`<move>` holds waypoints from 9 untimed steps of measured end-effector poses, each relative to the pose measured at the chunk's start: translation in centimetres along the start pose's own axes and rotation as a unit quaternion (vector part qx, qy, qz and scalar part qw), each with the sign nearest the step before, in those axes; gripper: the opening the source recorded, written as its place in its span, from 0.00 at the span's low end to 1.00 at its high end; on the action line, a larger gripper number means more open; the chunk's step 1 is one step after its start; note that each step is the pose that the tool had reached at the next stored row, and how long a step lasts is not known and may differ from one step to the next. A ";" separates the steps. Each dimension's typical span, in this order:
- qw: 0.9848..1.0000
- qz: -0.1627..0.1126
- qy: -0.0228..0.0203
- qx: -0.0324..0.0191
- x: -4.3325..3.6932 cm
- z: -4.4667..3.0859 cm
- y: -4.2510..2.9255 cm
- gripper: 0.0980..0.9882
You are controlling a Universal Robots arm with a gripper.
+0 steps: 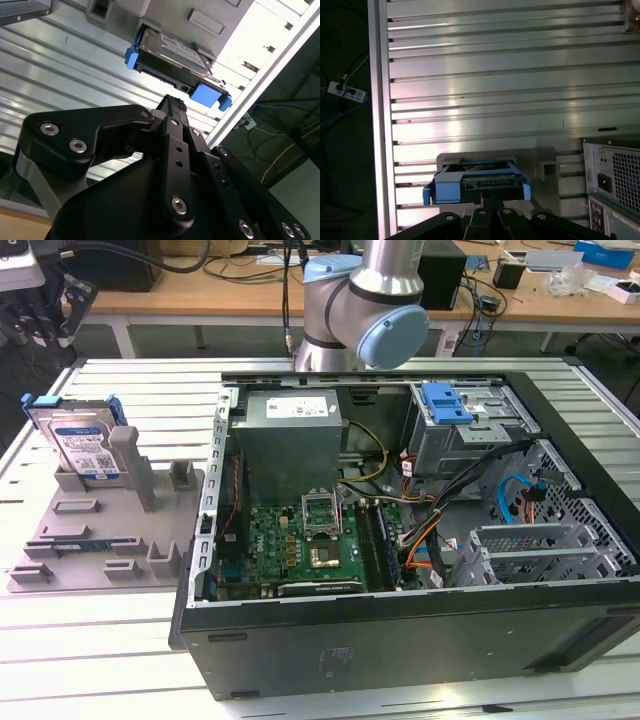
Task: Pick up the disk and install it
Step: 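Pick up the disk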
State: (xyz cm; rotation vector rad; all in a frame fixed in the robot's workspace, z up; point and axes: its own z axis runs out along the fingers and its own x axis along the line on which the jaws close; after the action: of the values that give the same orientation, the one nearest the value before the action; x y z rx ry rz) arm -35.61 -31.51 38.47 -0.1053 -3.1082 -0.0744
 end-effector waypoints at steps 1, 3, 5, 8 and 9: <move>1.000 -0.002 0.003 0.000 0.00 0.02 0.00 0.01; 1.000 -0.012 0.008 0.000 -0.01 0.04 0.00 0.01; 0.999 -0.029 0.012 0.001 -0.01 0.06 0.00 0.01; 0.998 -0.063 0.015 0.003 -0.01 0.08 -0.01 0.01; 0.997 -0.072 0.016 0.003 -0.02 0.09 -0.01 0.01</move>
State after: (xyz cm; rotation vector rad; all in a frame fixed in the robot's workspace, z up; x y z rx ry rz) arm -35.59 -31.52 38.38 0.1185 -3.0794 -0.0694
